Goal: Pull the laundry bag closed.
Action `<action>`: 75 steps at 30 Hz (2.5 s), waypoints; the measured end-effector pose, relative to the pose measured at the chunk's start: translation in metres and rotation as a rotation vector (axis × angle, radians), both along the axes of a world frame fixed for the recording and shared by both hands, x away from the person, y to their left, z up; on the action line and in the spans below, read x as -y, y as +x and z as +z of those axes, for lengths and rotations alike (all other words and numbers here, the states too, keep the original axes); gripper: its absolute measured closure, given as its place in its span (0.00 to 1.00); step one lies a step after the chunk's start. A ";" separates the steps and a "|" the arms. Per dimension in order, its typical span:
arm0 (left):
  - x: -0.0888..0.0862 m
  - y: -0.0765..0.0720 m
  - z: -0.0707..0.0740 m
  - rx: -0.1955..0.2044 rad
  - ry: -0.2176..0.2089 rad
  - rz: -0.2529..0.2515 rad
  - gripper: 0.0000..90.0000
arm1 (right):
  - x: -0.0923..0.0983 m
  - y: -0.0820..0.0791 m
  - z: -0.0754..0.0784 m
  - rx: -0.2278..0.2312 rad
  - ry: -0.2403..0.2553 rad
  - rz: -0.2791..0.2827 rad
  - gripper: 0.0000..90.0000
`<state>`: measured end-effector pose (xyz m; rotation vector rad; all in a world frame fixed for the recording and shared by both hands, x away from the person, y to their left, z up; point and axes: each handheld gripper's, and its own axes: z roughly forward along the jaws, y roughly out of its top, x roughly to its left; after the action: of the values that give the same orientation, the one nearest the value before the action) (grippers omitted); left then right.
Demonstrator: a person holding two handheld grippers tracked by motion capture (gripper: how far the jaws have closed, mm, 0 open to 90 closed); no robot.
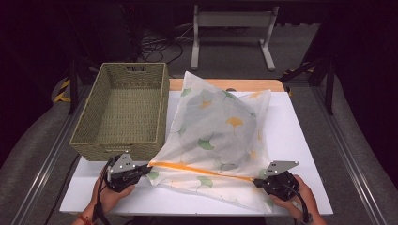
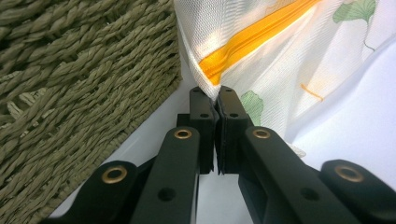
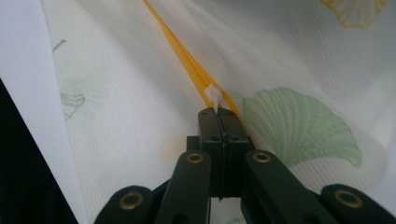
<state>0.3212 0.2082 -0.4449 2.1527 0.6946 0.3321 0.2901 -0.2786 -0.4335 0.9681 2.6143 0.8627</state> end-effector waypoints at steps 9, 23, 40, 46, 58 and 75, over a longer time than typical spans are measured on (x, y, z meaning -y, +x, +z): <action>-0.004 0.000 0.000 0.005 -0.003 0.007 0.97 | 0.016 -0.006 0.000 0.007 -0.002 -0.037 1.00; -0.014 -0.001 -0.002 0.001 -0.003 0.023 0.97 | 0.024 -0.010 -0.001 0.009 -0.018 -0.060 1.00; -0.008 -0.006 -0.008 -0.007 -0.002 -0.020 0.96 | 0.030 -0.002 -0.001 0.049 -0.029 -0.109 1.00; -0.011 -0.010 -0.010 -0.008 -0.019 -0.023 0.91 | 0.033 -0.003 0.000 0.087 -0.003 -0.092 1.00; -0.026 -0.019 -0.003 0.040 -0.053 -0.010 0.77 | 0.030 -0.012 0.011 0.158 0.086 -0.048 0.95; -0.037 -0.016 -0.002 0.084 -0.027 0.092 0.30 | 0.035 0.006 0.015 0.287 0.141 -0.121 0.47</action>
<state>0.3048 0.2456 -0.4467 2.0730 0.7476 0.4564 0.2963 -0.3138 -0.4185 0.9465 2.2571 1.0790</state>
